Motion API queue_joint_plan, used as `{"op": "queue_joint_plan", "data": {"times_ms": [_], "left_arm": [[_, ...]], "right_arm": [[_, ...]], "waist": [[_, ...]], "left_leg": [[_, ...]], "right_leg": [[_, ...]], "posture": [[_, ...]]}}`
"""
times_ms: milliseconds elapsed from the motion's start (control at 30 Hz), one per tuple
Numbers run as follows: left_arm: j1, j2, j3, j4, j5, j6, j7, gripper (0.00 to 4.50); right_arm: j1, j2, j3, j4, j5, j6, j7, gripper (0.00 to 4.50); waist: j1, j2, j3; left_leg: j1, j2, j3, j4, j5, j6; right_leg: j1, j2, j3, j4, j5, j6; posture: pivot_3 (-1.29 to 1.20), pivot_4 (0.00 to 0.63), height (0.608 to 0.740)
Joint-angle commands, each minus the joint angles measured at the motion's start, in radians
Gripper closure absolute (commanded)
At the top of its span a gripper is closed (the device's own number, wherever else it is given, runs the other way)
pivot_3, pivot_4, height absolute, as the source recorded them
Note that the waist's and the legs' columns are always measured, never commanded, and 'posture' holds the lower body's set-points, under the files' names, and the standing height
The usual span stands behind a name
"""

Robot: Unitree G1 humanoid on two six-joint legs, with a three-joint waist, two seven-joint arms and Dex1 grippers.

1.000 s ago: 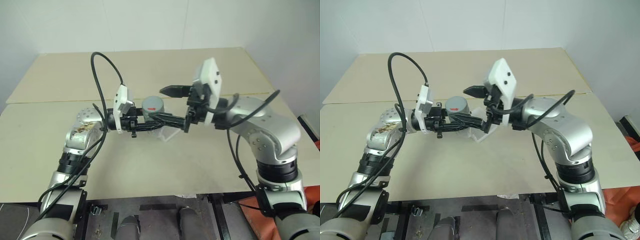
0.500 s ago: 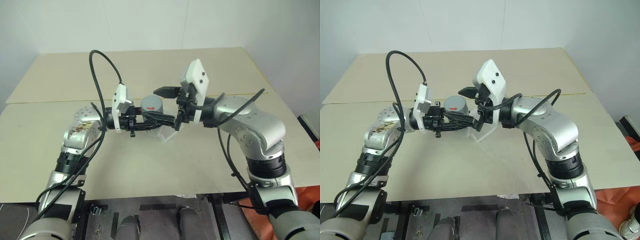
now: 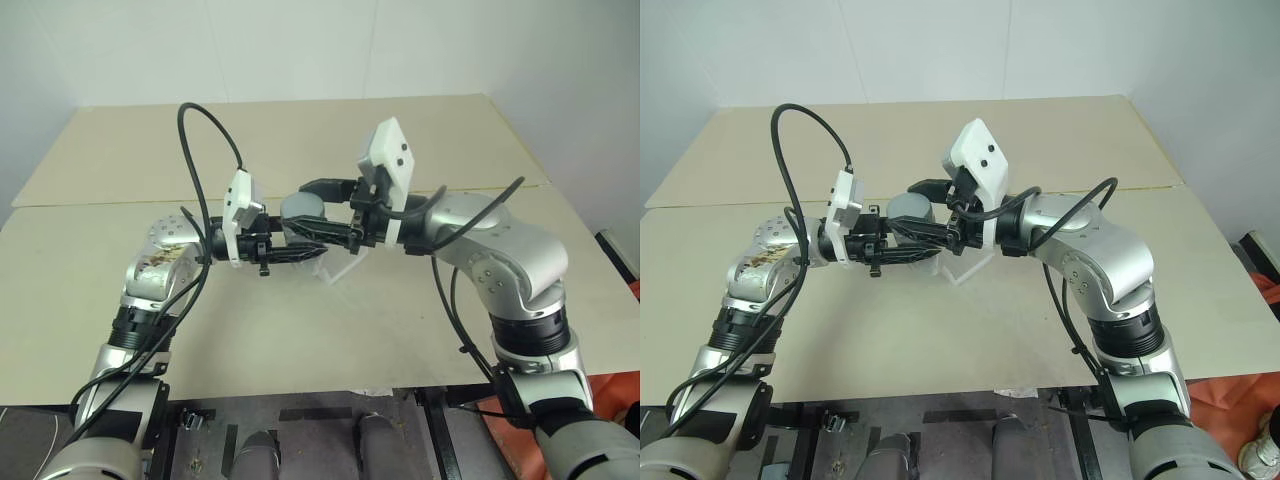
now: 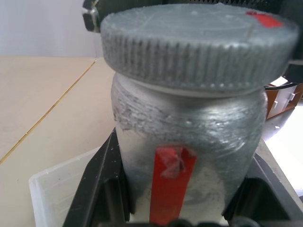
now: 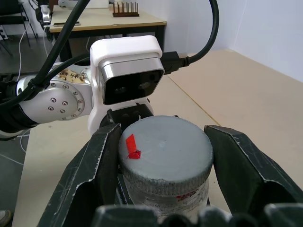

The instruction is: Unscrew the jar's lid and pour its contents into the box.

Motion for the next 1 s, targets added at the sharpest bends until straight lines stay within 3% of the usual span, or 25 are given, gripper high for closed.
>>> {"op": "queue_joint_plan", "data": {"times_ms": [33,200,300,500,733,933,1000], "left_arm": [[-0.002,0.014,0.009,-0.031,-0.003,-0.012,-0.010,2.58],[0.011,0.031,0.014,-0.030,0.003,-0.015,-0.012,2.58],[0.018,0.045,0.028,-0.032,0.001,-0.012,-0.001,2.58],[0.047,0.073,0.081,-0.053,-0.012,0.002,0.059,2.58],[0.077,0.105,0.134,-0.068,-0.023,0.021,0.114,2.58],[0.085,0.102,0.133,-0.077,-0.017,0.023,0.132,2.58],[0.086,0.100,0.127,-0.079,-0.012,0.025,0.138,2.58]], "right_arm": [[-0.059,0.009,-0.079,0.005,0.057,0.051,-0.019,1.75],[-0.124,0.014,-0.222,0.042,0.172,0.146,-0.079,1.75],[-0.100,-0.027,-0.262,0.046,0.134,0.128,-0.116,1.75],[0.123,-0.108,-0.278,0.022,-0.036,-0.004,-0.199,1.75],[0.417,-0.123,-0.244,0.036,-0.236,-0.123,-0.315,1.75],[0.478,-0.087,-0.203,0.130,-0.334,-0.181,-0.353,1.75],[0.484,-0.089,-0.183,0.161,-0.358,-0.187,-0.340,1.04]], "waist": [[0.000,0.000,0.000],[0.000,0.000,0.000],[0.001,0.000,0.000],[0.005,0.000,0.000],[0.005,0.000,0.000],[0.001,0.000,0.000],[0.002,0.000,0.000]], "left_leg": [[0.000,0.000,0.000,0.000,0.000,0.000],[0.000,0.000,0.000,0.000,0.000,0.000],[0.000,0.000,0.000,0.000,0.000,0.000],[0.000,0.000,0.000,0.000,0.000,0.000],[-0.001,0.000,0.001,0.000,0.000,0.000],[0.000,0.000,0.001,0.000,0.000,0.000],[0.000,0.000,0.001,0.000,0.000,0.000]], "right_leg": [[0.000,0.000,0.000,0.000,0.000,0.000],[0.000,0.000,0.000,0.001,0.000,0.000],[0.000,0.000,0.000,0.001,0.000,0.000],[0.000,0.000,0.000,0.000,0.000,0.000],[-0.001,0.000,0.000,0.000,0.000,0.000],[0.000,0.000,0.001,0.000,0.000,0.000],[0.000,0.000,0.001,-0.001,0.000,0.000]], "posture": [[0.00,0.150,0.740],[0.00,0.150,0.740],[0.00,0.150,0.740],[0.00,0.150,0.740],[0.00,0.150,0.740],[0.00,0.150,0.740],[0.00,0.150,0.740]]}}
